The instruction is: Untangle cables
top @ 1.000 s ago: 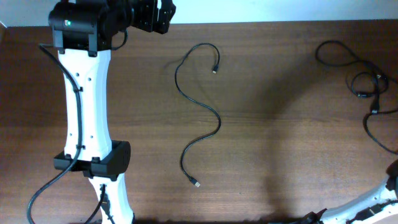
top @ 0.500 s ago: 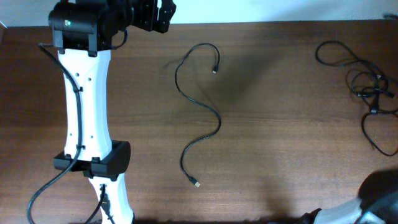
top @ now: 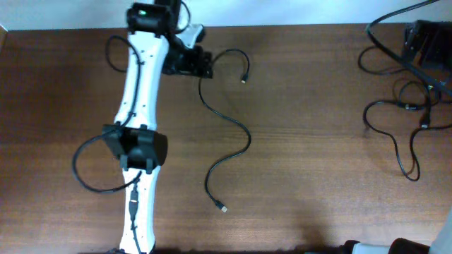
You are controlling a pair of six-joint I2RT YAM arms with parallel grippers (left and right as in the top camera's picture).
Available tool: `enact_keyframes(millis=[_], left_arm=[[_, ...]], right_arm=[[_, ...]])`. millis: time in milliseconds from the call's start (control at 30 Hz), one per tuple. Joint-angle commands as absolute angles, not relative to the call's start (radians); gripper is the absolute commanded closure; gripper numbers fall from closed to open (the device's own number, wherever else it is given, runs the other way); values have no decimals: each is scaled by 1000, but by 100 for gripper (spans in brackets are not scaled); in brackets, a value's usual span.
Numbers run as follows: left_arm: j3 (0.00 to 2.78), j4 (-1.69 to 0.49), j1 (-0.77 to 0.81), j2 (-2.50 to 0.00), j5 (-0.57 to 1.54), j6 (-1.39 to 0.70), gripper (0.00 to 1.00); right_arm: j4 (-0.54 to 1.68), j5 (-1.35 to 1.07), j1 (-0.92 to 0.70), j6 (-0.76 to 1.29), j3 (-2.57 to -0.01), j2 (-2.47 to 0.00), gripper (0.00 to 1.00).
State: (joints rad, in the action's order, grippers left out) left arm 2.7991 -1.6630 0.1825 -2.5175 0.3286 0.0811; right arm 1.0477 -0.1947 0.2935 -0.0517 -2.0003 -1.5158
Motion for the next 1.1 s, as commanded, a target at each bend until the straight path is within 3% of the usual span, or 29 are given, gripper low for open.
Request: enact_keyframes(millis=[0, 100, 267, 467, 833, 1000, 1033, 1067], left_arm=[[2806, -1631, 263, -2568, 374, 73, 11], [2806, -1625, 309, -2626, 361, 81, 12], [2809, -1634, 298, -2647, 59, -10, 15], [2809, -1646, 213, -2646, 60, -60, 14], [2744, -1565, 308, -2654, 133, -37, 11], [2632, -1529, 297, -2654, 134, -36, 16], [2623, -1524, 297, -2654, 134, -32, 27], [2617, -1518, 299, -2654, 134, -30, 62]], right_arm=[[1051, -178, 288, -45, -1998, -1469, 1], [1052, -174, 288, -47, -1998, -1463, 1], [1060, -145, 288, -73, -1998, -1454, 1], [1066, -145, 288, -73, -1998, -1454, 1], [1089, -145, 288, -74, -1998, -1452, 1], [1089, -144, 288, -74, -1998, -1448, 1], [1089, -144, 288, -74, -1998, -1448, 1], [1089, -144, 288, -74, -1998, -1448, 1]])
